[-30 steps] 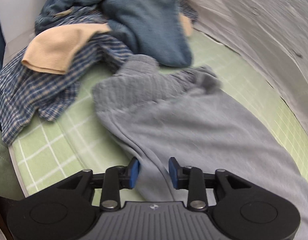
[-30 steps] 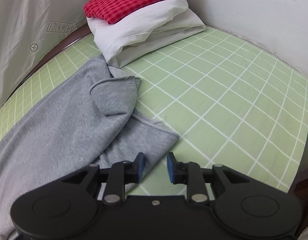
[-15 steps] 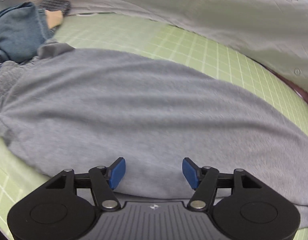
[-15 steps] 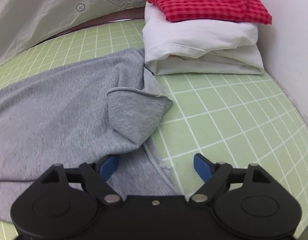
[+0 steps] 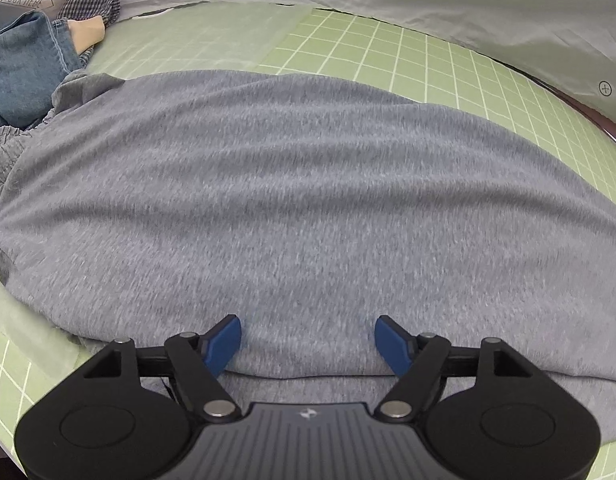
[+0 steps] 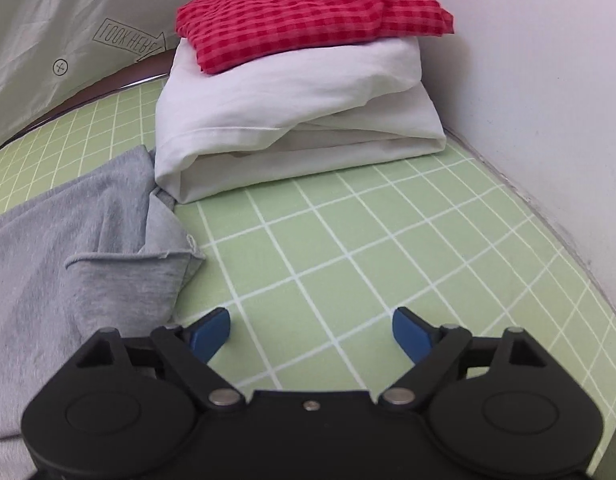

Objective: Fold clothes

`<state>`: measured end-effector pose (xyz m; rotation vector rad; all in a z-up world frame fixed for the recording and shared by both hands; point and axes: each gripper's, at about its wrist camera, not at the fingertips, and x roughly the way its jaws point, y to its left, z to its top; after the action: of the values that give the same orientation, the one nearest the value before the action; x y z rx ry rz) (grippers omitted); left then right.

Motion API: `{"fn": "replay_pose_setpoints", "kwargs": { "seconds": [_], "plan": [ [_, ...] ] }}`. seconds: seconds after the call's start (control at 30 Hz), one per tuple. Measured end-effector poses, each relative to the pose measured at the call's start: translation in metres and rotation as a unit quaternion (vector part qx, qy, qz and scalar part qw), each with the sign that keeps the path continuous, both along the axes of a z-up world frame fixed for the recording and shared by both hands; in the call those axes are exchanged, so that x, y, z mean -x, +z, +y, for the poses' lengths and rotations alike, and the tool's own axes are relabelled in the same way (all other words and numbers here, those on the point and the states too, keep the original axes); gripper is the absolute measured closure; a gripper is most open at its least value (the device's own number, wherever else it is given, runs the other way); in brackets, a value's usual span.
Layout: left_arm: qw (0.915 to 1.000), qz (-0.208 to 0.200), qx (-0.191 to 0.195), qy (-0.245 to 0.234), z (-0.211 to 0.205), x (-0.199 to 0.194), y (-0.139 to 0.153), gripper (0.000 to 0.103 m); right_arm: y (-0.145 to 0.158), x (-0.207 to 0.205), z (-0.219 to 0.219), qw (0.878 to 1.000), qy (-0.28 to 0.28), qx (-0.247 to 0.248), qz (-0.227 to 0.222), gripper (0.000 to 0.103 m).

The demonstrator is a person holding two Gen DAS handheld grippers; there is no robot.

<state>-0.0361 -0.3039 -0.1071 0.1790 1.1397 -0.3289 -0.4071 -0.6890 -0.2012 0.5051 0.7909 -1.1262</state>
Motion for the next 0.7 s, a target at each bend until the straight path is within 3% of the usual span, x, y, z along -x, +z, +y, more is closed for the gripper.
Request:
{"fn": "replay_pose_setpoints", "kwargs": {
  "seconds": [0.1, 0.27, 0.47, 0.53, 0.6, 0.7],
  "plan": [
    [1.0000, -0.001, -0.005, -0.004, -0.002, 0.003, -0.001, 0.020, 0.002, 0.006, 0.021, 1.000, 0.011, -0.014, -0.025, 0.014],
    [0.9999, 0.000, -0.003, -0.013, 0.003, 0.008, -0.002, 0.018, -0.005, 0.005, 0.052, 0.999, 0.034, -0.013, -0.005, 0.009],
    [0.9986, 0.002, 0.032, 0.043, 0.042, 0.013, 0.008, 0.018, 0.004, 0.015, 0.063, 0.999, 0.016, 0.000, 0.027, 0.008],
    [0.9948, 0.002, 0.072, 0.072, 0.063, 0.014, 0.016, 0.020, 0.007, 0.018, 0.067, 0.999, 0.010, 0.003, 0.030, 0.003],
    [0.9852, 0.016, 0.136, 0.103, 0.083, 0.012, 0.021, 0.025, 0.011, 0.018, 0.070, 1.000, 0.005, -0.001, 0.013, 0.001],
    [0.9570, 0.056, 0.244, 0.147, 0.104, 0.006, 0.020, 0.041, 0.017, 0.012, 0.072, 1.000, 0.000, -0.011, -0.019, 0.001]
  ]
}}
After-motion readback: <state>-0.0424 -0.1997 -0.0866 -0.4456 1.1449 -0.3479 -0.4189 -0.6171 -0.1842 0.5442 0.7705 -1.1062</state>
